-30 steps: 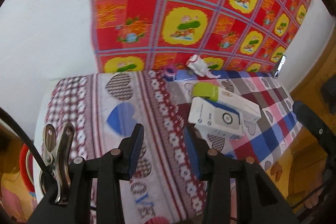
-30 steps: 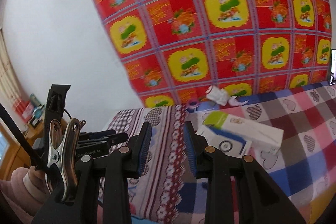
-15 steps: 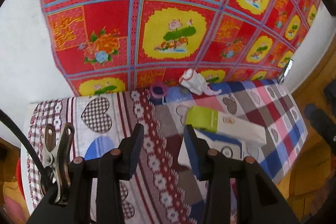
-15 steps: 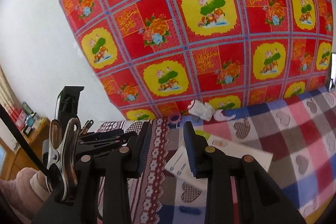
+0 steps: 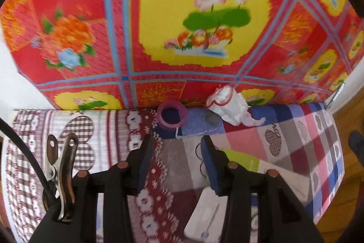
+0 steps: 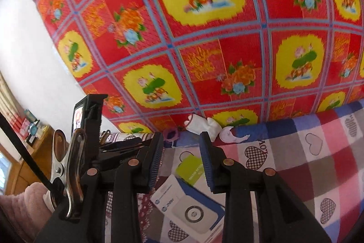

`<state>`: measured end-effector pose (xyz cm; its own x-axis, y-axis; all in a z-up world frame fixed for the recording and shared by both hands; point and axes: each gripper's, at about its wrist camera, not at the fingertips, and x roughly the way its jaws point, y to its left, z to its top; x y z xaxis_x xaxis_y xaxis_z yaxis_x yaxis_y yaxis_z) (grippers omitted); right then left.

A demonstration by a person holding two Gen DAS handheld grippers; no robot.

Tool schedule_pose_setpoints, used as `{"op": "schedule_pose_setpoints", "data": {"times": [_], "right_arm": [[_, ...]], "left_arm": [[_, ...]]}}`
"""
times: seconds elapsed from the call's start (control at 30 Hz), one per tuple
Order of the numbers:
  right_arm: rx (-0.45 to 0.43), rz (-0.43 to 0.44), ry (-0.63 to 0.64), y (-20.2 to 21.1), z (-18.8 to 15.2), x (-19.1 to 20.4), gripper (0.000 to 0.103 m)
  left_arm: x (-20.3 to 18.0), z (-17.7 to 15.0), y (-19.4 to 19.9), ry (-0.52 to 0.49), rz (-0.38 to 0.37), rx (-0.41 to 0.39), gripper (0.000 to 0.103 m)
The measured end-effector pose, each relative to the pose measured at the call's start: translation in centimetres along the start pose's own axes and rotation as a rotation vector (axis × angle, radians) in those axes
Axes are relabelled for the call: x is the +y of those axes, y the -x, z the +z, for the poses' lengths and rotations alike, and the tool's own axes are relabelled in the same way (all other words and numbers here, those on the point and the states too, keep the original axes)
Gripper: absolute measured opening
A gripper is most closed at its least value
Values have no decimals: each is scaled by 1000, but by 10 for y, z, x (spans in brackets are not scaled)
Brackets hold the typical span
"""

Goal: Collect trash
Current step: 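Reach the left tool to the pink ring while the right tool reaches the white glove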

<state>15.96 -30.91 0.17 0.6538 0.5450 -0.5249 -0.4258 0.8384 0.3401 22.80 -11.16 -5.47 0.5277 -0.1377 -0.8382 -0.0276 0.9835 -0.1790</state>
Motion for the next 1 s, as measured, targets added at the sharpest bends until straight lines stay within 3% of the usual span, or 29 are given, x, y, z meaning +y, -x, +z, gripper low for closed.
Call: {"op": "schedule_pose_setpoints", "data": {"times": [0.23, 0.57, 0.83, 1.0], "right_arm": [[52, 19, -20, -27, -9, -24, 34], [93, 33, -49, -47, -13, -47, 34], [111, 29, -65, -52, -17, -53, 34], [118, 27, -68, -56, -18, -53, 34]], "left_arm": [[-11, 13, -44, -10, 73, 34, 50], [-1, 15, -84, 84, 171, 61, 50], [-15, 13, -92, 66, 192, 8, 46], [-16, 1, -72, 56, 180, -21, 46]]}}
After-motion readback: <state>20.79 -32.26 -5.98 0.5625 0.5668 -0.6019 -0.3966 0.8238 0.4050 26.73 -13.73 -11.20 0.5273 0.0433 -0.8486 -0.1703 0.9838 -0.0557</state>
